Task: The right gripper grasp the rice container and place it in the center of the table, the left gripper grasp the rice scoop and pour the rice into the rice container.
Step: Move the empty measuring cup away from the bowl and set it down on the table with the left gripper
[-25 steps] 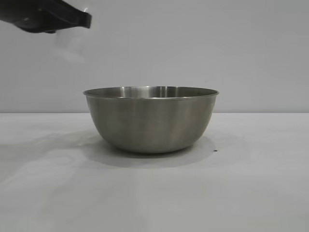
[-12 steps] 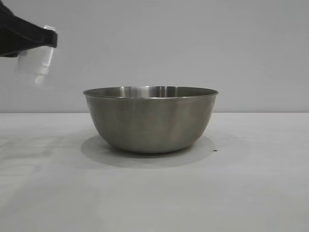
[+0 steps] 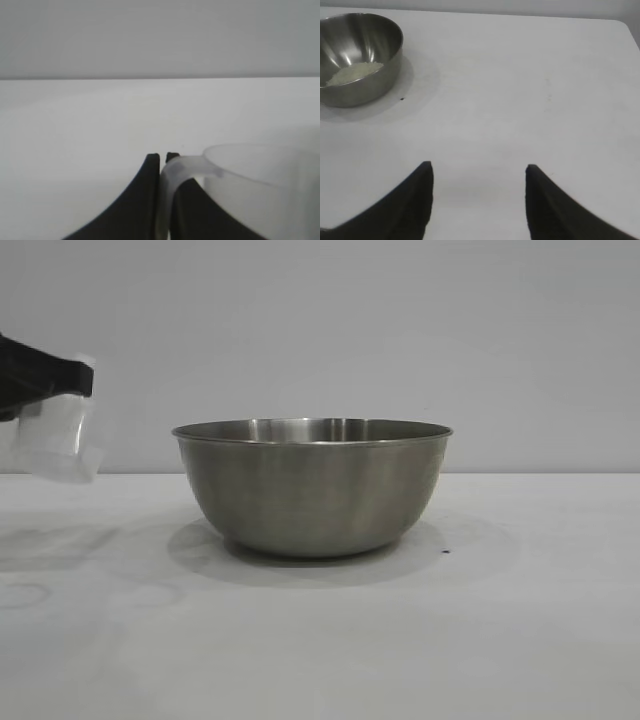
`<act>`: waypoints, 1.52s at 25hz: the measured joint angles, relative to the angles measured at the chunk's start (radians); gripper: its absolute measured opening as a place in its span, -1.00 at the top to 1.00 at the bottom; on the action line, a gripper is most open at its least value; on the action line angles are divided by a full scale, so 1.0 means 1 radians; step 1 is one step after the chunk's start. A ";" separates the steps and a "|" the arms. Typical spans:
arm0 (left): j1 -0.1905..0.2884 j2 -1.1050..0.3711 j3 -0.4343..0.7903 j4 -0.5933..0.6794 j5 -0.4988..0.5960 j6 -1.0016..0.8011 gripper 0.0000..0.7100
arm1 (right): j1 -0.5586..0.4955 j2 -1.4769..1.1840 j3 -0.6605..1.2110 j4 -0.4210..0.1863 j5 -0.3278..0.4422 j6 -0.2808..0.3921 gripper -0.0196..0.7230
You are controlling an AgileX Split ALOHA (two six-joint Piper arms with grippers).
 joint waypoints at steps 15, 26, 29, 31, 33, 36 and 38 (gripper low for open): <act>0.008 0.083 -0.016 0.052 0.000 -0.045 1.00 | 0.000 0.000 0.000 0.000 0.000 0.000 -0.02; 0.008 0.142 -0.077 0.071 0.000 -0.046 1.00 | 0.000 0.000 0.000 0.000 0.000 0.000 -0.02; 0.008 0.152 -0.094 0.071 0.000 -0.052 1.00 | 0.000 0.000 0.000 0.000 0.000 0.000 -0.02; 0.008 0.166 -0.110 0.071 0.000 -0.056 1.00 | 0.000 0.000 0.000 0.000 0.000 0.000 -0.02; 0.008 0.175 -0.115 0.073 0.000 -0.056 1.00 | 0.000 0.000 0.000 0.000 0.000 0.000 -0.02; 0.018 0.206 -0.133 0.106 0.000 -0.070 1.00 | 0.000 0.000 0.000 0.000 0.000 0.000 -0.02; 0.024 0.212 -0.137 0.122 0.000 -0.072 1.00 | 0.000 0.000 0.000 0.000 0.000 0.000 -0.02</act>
